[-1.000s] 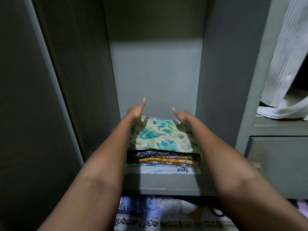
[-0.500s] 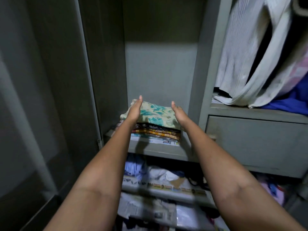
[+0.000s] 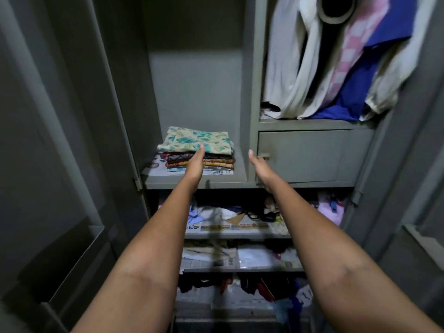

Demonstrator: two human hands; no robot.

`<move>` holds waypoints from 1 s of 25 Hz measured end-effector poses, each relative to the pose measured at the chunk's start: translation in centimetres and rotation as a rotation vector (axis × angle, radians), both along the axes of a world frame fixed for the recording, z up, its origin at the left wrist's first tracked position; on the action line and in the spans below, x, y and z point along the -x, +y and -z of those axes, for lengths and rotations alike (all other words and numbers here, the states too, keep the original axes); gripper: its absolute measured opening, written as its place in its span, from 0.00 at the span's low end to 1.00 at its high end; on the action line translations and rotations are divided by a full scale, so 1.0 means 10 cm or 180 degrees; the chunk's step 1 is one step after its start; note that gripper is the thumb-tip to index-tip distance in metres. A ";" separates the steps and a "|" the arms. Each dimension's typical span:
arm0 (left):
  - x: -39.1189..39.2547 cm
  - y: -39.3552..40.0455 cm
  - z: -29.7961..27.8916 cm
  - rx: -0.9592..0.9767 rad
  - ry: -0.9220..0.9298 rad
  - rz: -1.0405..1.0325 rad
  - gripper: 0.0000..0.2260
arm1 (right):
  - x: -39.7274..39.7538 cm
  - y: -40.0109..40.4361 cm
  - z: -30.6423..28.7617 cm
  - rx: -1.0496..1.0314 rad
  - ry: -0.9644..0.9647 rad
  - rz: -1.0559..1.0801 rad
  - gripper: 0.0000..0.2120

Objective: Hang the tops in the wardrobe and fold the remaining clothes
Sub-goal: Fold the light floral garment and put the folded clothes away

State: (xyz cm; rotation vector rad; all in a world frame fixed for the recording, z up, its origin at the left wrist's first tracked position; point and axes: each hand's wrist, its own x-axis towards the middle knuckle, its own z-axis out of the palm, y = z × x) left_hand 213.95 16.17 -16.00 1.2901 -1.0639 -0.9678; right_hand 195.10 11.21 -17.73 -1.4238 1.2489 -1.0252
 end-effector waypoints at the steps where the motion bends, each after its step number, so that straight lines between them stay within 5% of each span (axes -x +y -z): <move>1: 0.10 0.04 -0.01 0.0071 -0.0028 0.0141 0.27 | 0.13 0.10 0.02 0.0029 -0.0090 0.0144 0.37; 12: 2.04 1.28 0.27 -0.0280 -0.0004 0.2751 0.25 | 1.54 2.93 0.25 -0.0041 -0.0293 0.2268 0.40; 15: 2.73 2.14 0.31 -0.0530 -0.0101 0.3808 0.26 | 1.94 3.96 0.21 -0.0120 -0.0722 0.2769 0.26; 20: 3.55 3.39 0.33 -0.0554 0.0007 0.4815 0.30 | 2.43 5.70 0.37 -0.0075 -0.0257 0.4202 0.42; 25: 4.01 4.57 0.33 -0.0534 -0.0067 0.5563 0.32 | 2.30 7.20 0.37 -0.0059 -0.0406 0.5269 0.39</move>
